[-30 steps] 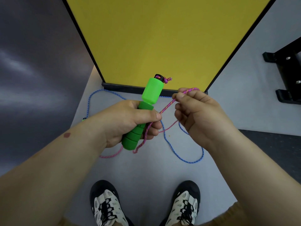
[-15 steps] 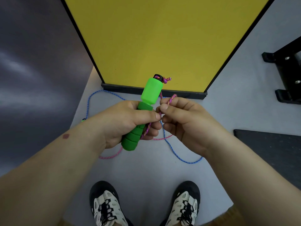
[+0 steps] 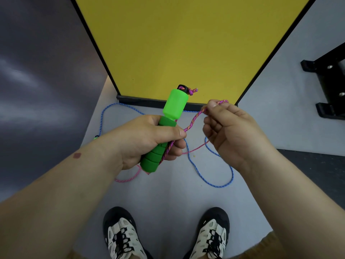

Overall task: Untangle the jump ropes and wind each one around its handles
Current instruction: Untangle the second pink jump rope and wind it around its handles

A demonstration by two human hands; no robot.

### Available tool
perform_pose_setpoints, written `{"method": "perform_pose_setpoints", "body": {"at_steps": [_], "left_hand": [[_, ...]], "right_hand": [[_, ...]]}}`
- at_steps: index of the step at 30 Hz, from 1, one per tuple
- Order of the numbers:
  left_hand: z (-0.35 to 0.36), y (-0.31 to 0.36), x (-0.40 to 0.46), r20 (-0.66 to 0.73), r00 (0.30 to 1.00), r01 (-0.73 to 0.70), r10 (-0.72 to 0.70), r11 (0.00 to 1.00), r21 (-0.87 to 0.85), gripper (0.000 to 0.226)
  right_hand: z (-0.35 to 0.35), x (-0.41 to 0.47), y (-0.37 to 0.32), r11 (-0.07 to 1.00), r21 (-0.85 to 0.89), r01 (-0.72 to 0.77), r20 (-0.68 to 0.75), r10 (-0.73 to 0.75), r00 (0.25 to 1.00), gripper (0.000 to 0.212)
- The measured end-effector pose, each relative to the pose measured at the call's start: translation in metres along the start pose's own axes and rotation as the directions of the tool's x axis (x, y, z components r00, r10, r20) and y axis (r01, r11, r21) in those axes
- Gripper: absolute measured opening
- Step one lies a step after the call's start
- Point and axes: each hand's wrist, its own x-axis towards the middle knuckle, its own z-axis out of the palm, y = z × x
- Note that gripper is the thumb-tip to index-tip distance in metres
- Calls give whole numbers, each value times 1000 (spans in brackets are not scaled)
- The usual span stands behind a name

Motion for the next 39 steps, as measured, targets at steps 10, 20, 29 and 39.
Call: {"method": "perform_pose_setpoints", "body": {"at_steps": [10, 20, 29, 39], "left_hand": [[1, 1, -1, -2, 1000, -5, 5, 1000, -1, 7], [1, -1, 0, -5, 1000, 17, -17, 1000, -3, 6], [1, 0, 0, -25, 1000, 10, -10, 1000, -21, 8], [2, 0, -1, -26, 1000, 8, -8, 1000, -16, 6]], "right_hand": [[9, -10, 11, 984, -111, -142, 220, 163, 962, 9], [-1, 1, -1, 999, -5, -34, 19, 34, 999, 8], [8, -10, 10, 984, -106, -142, 248, 164, 955, 10], [2, -1, -1, 1000, -13, -7, 19, 7, 1000, 3]]}}
